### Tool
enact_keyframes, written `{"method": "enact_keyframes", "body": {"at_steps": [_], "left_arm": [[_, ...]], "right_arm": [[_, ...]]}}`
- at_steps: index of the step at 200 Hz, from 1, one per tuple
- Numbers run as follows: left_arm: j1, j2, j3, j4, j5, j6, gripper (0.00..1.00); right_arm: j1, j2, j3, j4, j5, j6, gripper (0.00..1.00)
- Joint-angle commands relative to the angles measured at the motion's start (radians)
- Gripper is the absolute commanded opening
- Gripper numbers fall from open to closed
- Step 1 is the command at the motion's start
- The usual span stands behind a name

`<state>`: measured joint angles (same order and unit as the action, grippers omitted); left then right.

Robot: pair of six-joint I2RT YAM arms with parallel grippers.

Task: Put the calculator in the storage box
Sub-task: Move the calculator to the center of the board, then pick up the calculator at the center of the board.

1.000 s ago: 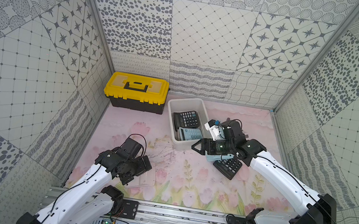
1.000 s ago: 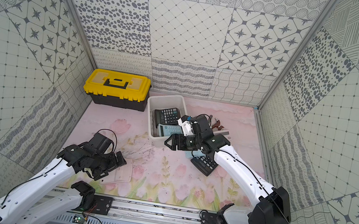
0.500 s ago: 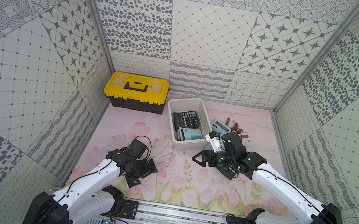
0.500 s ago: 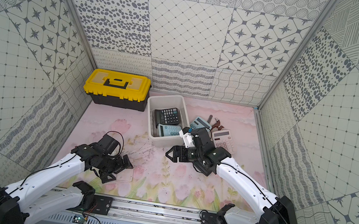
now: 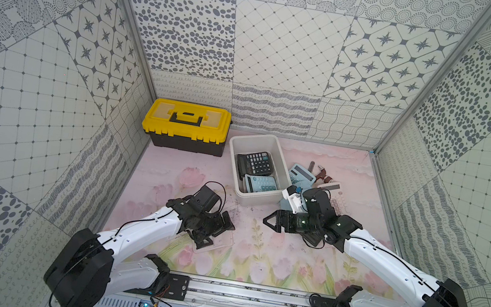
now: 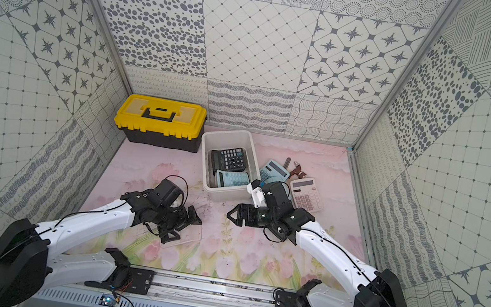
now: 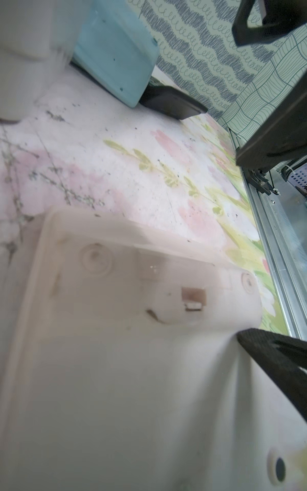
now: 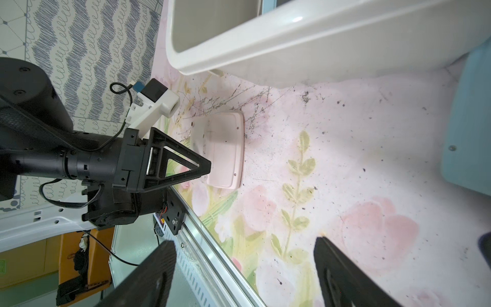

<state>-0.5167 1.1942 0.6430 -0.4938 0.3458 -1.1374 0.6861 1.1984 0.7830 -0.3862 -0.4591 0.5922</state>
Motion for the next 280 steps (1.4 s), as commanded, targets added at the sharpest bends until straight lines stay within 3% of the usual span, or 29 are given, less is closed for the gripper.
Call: {"method": "enact_keyframes", "body": {"at_steps": [1,57,90,168,280], "left_arm": [[-0.038,0.071,0.073,0.192,0.005,-0.031,1.00],[-0.015,-0.052,0.073,0.085,-0.101,0.079,1.00],[0.103,-0.108,0.076,0.019,-0.107,0.181,1.00],[0.329,0.052,0.137,0.033,-0.002,0.325,1.00],[0.350,0.195,0.110,0.143,-0.018,0.328,1.00]], "right_arm": [[0.007,-0.015,-0.016,0.066,0.008,0.031,0.87],[0.021,-0.030,-0.099,0.170,-0.004,0.121,0.87],[0.046,-0.011,-0.117,0.214,0.000,0.156,0.87],[0.177,0.091,-0.123,0.309,0.040,0.214,0.87],[0.377,0.389,-0.029,0.467,0.013,0.263,0.87]]}}
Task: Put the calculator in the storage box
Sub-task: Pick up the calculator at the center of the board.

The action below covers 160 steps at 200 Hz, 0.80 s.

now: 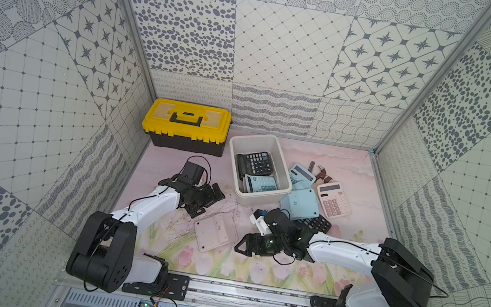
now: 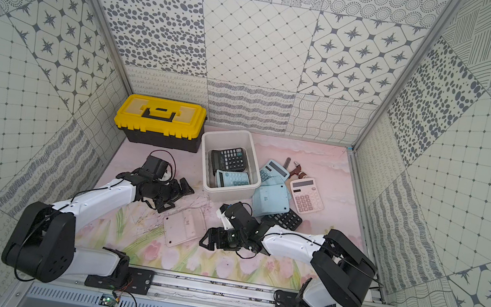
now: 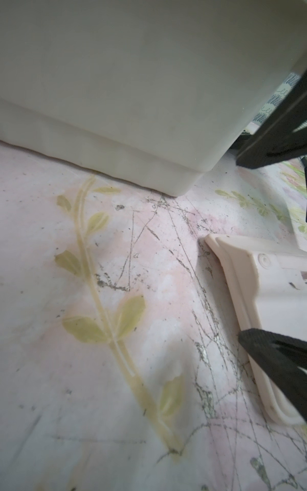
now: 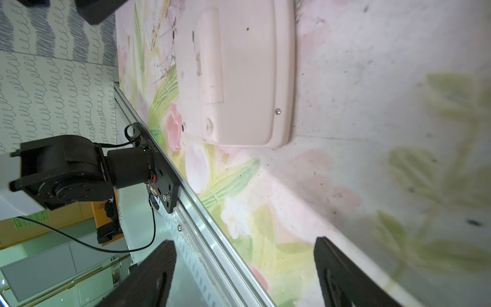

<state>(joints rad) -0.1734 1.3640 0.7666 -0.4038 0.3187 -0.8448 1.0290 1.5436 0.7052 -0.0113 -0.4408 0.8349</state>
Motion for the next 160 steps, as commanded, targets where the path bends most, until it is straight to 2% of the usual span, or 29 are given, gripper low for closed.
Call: {"method": "enact_keyframes", "body": {"at_steps": [1,75,160], "left_arm": [[0.006,0.026,-0.013,0.053,0.010,0.036,1.00],[0.008,0.059,-0.075,0.102,0.031,0.012,1.00],[-0.009,-0.012,-0.173,0.130,0.105,-0.042,1.00]], "right_arm": [[0.035,0.046,0.049,0.092,-0.005,0.022,0.87],[0.083,0.146,0.085,0.186,-0.012,0.093,0.87],[0.083,0.223,0.082,0.258,0.036,0.181,0.86]]}}
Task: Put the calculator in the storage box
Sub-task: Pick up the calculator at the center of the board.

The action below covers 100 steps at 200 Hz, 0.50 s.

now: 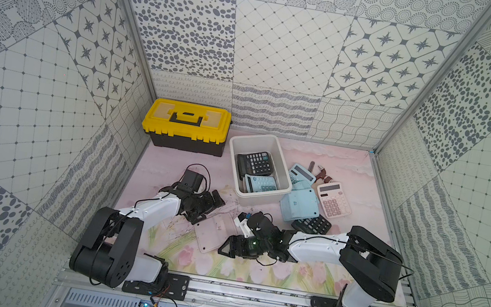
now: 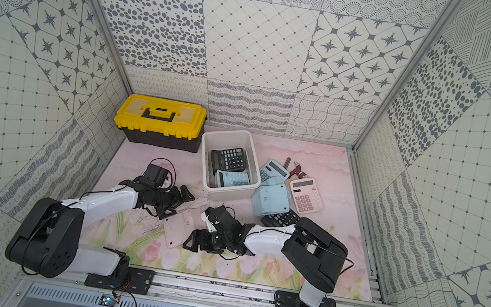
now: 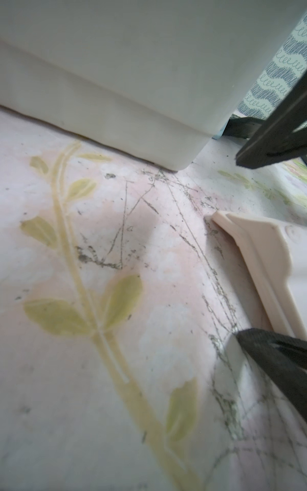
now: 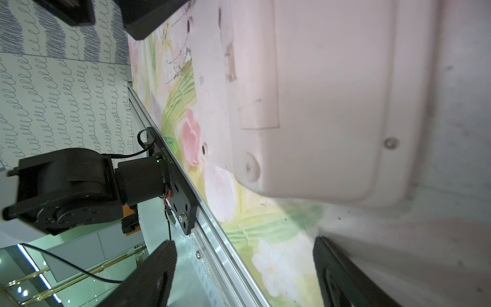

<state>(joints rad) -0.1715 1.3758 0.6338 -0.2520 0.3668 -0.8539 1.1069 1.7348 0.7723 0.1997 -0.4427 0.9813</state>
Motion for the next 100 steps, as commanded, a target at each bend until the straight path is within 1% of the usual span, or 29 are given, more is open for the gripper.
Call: {"method": "enact_keyframes", "body": {"at_steps": [1,58,78,100], "left_arm": [[-0.011,-0.025,-0.042,-0.022,0.058,-0.033,1.00],[-0.046,-0.092,-0.095,-0.033,0.081,-0.065,1.00],[-0.064,-0.119,-0.114,-0.038,0.087,-0.080,1.00],[-0.079,-0.145,-0.133,-0.034,0.086,-0.100,1.00]], "right_arm": [[0.005,0.033,0.014,0.047,0.038,0.035,0.86],[-0.013,0.031,-0.009,0.108,0.095,0.083,0.84],[-0.019,0.018,-0.026,0.141,0.110,0.096,0.82],[-0.021,0.012,-0.036,0.189,0.117,0.109,0.77]]}}
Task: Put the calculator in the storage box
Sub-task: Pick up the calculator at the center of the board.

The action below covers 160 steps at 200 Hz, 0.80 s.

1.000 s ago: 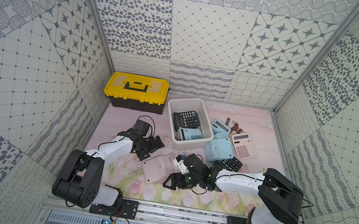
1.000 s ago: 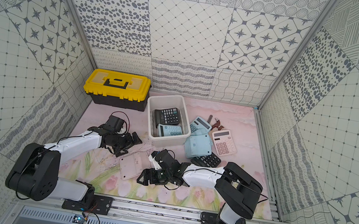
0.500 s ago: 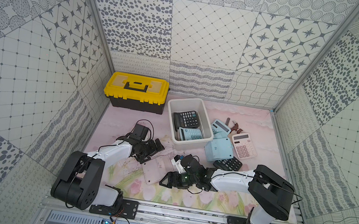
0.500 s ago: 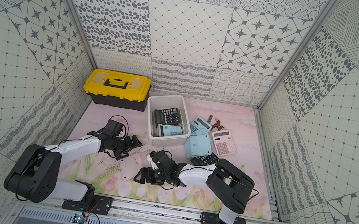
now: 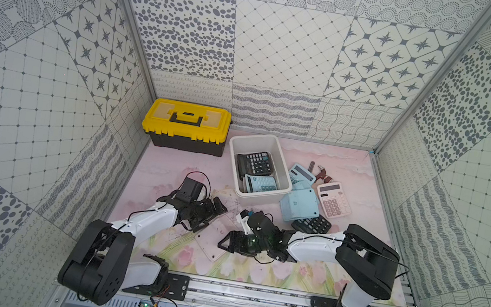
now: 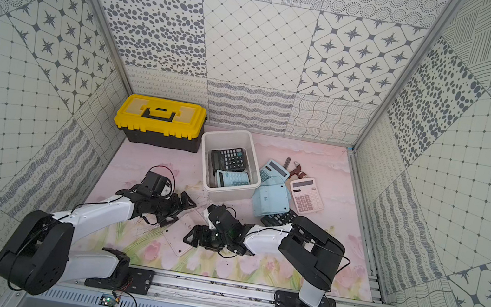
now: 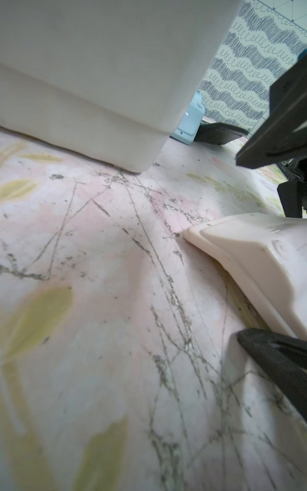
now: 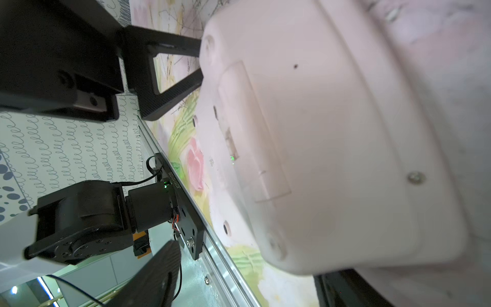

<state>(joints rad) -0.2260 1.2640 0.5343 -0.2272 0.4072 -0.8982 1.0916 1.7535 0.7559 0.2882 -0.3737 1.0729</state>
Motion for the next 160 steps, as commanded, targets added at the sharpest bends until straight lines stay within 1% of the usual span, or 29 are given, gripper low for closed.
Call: {"method": "enact_keyframes", "body": {"at_steps": [1,17,55,77,91,111,135,157,160], "left_arm": [[-0.025,-0.034,-0.035,-0.058,0.045,-0.057,1.00],[-0.027,-0.047,-0.047,-0.044,0.048,-0.068,1.00],[-0.036,-0.075,-0.082,-0.020,0.058,-0.093,1.00],[-0.039,-0.085,-0.087,-0.027,0.060,-0.099,1.00],[-0.041,-0.098,-0.092,-0.028,0.065,-0.105,1.00],[-0.043,-0.127,-0.097,-0.032,0.067,-0.115,1.00],[-0.051,-0.171,-0.087,-0.063,0.032,-0.116,1.00],[-0.064,-0.225,-0.071,-0.114,-0.013,-0.107,1.00],[-0.065,-0.233,-0.069,-0.122,-0.018,-0.105,1.00]], "right_arm": [[-0.005,-0.007,-0.019,0.103,0.048,0.017,0.77],[-0.006,-0.003,-0.011,0.119,0.046,0.025,0.71],[-0.008,0.005,-0.018,0.180,0.050,0.041,0.63],[-0.008,-0.004,-0.010,0.168,0.053,0.032,0.58],[-0.007,-0.007,-0.009,0.165,0.052,0.031,0.52],[-0.006,-0.007,-0.017,0.172,0.057,0.040,0.49],[-0.007,-0.013,-0.033,0.174,0.068,0.054,0.38],[-0.007,-0.020,-0.036,0.161,0.070,0.055,0.34],[-0.007,-0.021,-0.038,0.160,0.071,0.056,0.32]]}}
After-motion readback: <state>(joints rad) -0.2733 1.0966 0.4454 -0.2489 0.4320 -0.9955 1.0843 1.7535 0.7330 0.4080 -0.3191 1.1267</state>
